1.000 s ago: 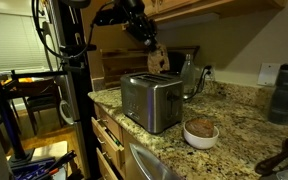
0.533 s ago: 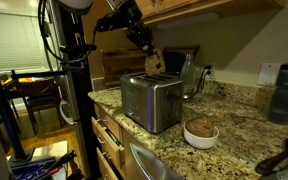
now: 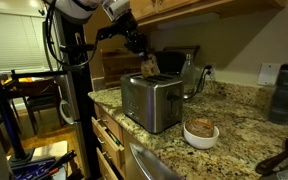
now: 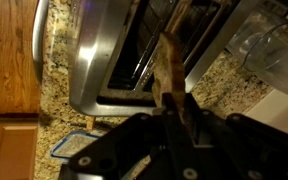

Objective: Put the slices of bread in the toaster

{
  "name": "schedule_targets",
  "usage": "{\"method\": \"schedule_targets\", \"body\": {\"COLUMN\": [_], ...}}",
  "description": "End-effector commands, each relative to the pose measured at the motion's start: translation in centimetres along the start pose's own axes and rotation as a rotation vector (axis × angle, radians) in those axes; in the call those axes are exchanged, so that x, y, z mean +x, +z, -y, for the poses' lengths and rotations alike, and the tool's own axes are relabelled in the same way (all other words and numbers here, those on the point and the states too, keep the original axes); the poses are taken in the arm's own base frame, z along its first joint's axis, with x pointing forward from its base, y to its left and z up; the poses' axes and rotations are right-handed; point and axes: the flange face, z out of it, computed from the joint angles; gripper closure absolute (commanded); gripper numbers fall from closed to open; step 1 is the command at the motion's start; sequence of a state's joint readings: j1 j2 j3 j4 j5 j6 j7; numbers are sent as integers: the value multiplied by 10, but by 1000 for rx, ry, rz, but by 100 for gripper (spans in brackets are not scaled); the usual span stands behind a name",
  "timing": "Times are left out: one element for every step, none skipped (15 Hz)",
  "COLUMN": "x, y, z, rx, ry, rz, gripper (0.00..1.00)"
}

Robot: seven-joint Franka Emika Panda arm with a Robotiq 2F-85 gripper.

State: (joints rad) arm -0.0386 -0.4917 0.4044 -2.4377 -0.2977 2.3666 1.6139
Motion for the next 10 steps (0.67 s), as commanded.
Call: {"method": "schedule_targets", "body": {"x": [-11, -13, -13, -12, -10, -8, -7, -5, -4, -3], "y": [5, 7, 10, 11, 12, 14, 15, 18, 21, 26], "z": [8, 8, 8, 6, 5, 3, 0, -3, -5, -9], "rx": [40, 48, 57, 67, 75, 84, 96, 105, 112, 118], "ry": [51, 59, 67, 77, 90, 101, 113, 126, 137, 150], "rz": [23, 27, 31, 34, 38, 41, 45, 48, 51, 57], "gripper": [91, 91, 91, 91, 91, 91, 91, 91, 91, 91]}}
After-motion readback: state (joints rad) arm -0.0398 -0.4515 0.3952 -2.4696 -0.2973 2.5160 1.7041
